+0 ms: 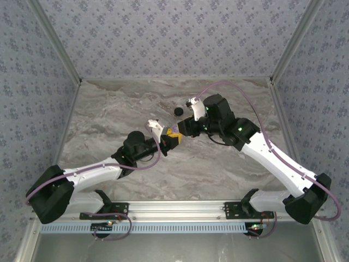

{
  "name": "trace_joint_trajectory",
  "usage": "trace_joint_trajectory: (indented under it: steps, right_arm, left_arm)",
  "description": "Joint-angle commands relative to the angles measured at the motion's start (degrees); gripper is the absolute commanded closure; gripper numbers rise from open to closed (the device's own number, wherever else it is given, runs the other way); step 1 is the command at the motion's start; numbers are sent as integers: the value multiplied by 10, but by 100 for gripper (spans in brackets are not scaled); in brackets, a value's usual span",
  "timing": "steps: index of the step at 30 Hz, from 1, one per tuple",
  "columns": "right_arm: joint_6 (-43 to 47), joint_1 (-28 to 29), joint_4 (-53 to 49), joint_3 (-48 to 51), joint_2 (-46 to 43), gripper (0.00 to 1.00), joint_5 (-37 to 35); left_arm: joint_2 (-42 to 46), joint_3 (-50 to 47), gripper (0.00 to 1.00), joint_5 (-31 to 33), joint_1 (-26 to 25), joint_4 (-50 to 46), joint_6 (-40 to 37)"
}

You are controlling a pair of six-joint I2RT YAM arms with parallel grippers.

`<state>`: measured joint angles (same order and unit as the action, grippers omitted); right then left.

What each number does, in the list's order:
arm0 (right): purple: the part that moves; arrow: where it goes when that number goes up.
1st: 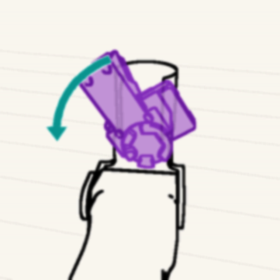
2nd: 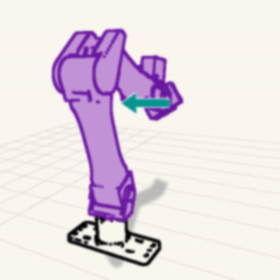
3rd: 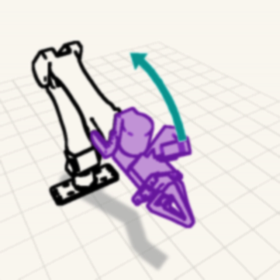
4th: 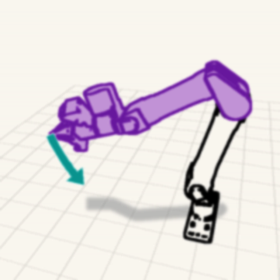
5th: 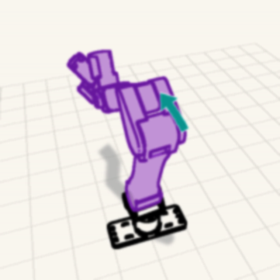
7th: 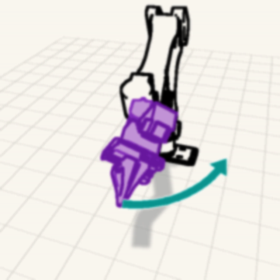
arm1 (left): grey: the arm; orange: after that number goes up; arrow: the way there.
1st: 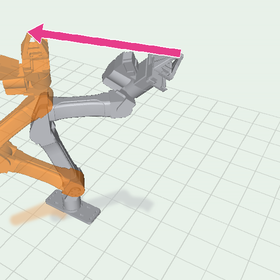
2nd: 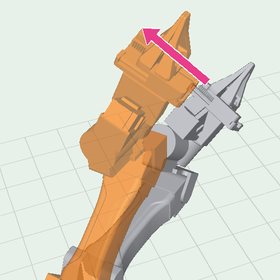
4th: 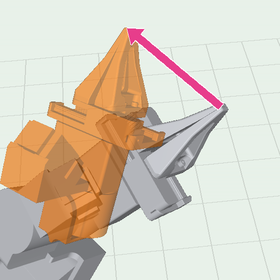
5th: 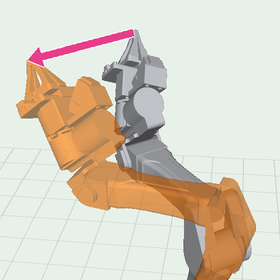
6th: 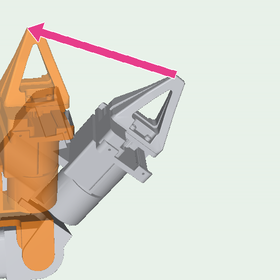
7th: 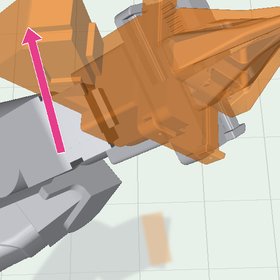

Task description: Insert the wireless bluetooth earbuds into the charging case

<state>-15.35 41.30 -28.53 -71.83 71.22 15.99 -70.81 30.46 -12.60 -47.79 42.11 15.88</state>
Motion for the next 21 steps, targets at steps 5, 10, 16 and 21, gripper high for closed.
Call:
trace_joint_trajectory:
  steps: [5, 10, 16, 21]
  right_arm:
    - [9, 5, -20, -15, 17, 70, 20]
    - [10, 6, -24, -18, 24, 68, 25]
    - [11, 7, -27, -20, 31, 67, 31]
    - [11, 8, -28, -23, 36, 67, 34]
  left_arm:
    - [17, 18, 78, -8, -5, 20, -1]
    - [15, 18, 78, -15, -5, 24, -1]
    - [13, 18, 78, -21, -5, 31, 1]
    - [14, 17, 78, -23, -5, 32, 0]
